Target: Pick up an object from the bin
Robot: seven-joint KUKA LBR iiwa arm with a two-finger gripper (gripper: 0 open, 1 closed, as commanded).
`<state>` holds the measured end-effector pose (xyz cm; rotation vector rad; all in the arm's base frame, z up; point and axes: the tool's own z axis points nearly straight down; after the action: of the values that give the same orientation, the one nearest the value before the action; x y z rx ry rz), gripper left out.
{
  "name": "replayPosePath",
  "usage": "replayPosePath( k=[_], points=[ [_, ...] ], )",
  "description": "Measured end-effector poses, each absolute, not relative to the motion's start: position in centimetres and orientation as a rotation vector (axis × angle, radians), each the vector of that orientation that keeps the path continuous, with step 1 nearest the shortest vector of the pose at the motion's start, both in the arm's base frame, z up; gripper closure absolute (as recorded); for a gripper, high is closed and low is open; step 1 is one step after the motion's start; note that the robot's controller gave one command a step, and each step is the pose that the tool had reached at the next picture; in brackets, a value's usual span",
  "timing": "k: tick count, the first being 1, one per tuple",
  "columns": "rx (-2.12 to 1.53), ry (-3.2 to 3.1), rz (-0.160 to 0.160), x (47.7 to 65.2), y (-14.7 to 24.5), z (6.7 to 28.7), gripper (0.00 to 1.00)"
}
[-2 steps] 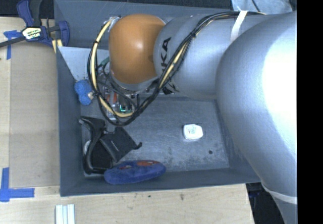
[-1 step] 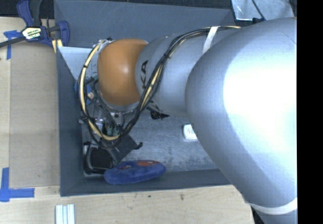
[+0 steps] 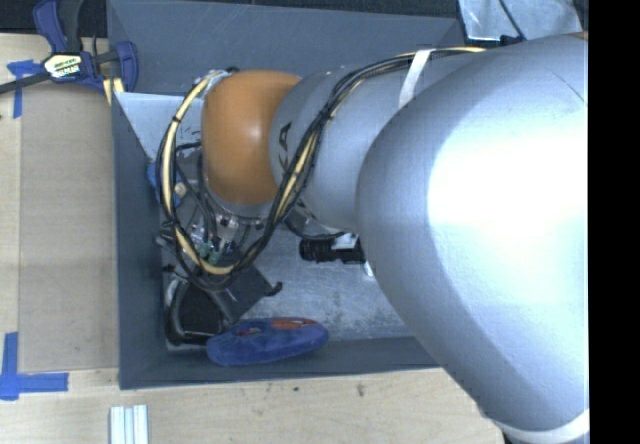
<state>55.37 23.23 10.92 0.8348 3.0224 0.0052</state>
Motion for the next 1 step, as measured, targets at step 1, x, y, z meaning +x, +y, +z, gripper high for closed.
replayPosePath(
  k=[1],
  points=[
    [1.275,2.869,0.003,54.74,22.94,11.13,0.0]
  ],
)
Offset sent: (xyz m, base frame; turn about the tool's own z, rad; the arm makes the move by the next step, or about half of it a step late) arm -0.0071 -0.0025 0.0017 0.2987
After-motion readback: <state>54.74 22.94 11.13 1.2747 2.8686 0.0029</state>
